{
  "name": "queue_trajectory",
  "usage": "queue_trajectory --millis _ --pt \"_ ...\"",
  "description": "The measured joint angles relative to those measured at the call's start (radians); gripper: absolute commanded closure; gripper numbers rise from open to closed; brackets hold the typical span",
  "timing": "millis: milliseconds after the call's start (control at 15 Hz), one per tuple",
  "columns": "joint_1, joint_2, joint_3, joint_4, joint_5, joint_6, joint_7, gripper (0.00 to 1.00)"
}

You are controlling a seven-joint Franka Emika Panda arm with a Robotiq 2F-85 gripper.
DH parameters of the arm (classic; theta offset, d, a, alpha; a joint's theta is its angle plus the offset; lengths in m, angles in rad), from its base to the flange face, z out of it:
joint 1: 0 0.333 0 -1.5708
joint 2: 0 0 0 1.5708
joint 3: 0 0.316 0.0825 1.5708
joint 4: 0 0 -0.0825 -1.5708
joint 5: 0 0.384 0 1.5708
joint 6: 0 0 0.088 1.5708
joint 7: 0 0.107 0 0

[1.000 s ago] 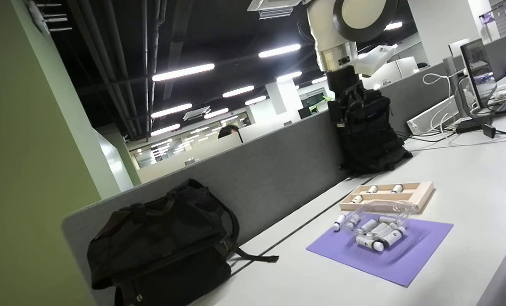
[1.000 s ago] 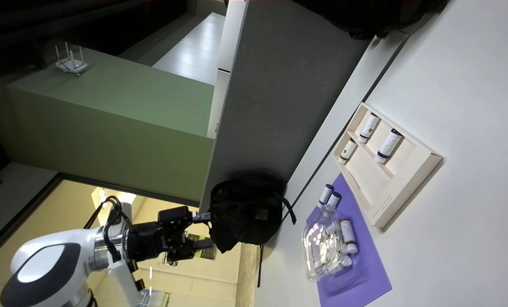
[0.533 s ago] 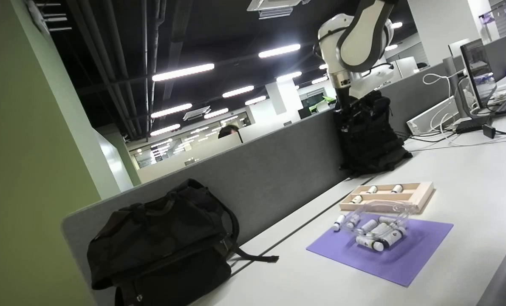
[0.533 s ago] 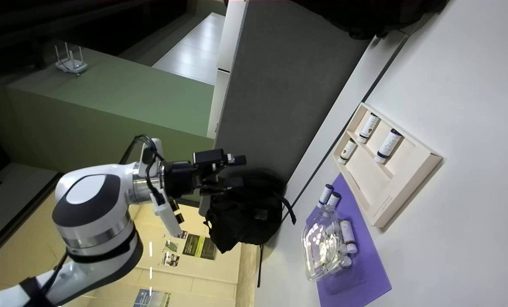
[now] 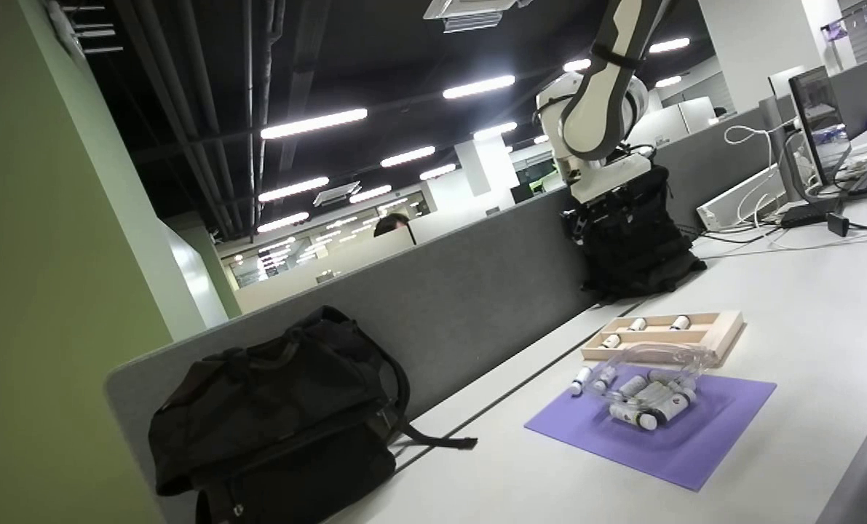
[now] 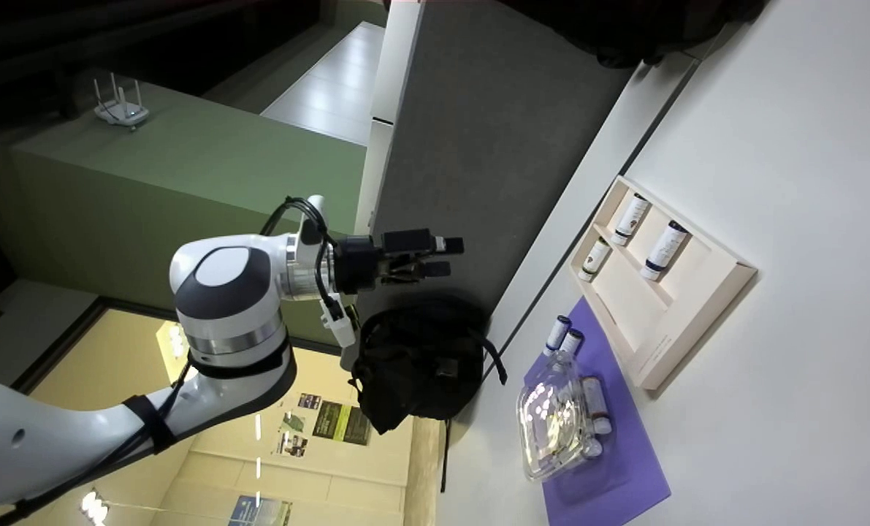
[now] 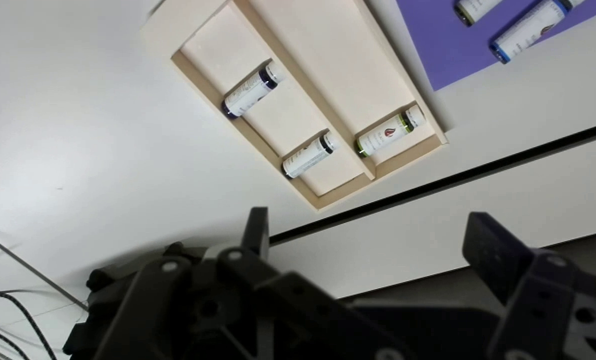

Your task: Pick up two bottles from the table and place them on the tray

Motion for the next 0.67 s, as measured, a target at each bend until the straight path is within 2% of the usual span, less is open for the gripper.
queue_trajectory --millis 533,667 --pt "0.011 0.004 -0.011 0.010 0.001 -0.009 0.007 0.00" --pt "0.036 0.016 -0.032 0.026 0.054 -0.003 0.012 0.00"
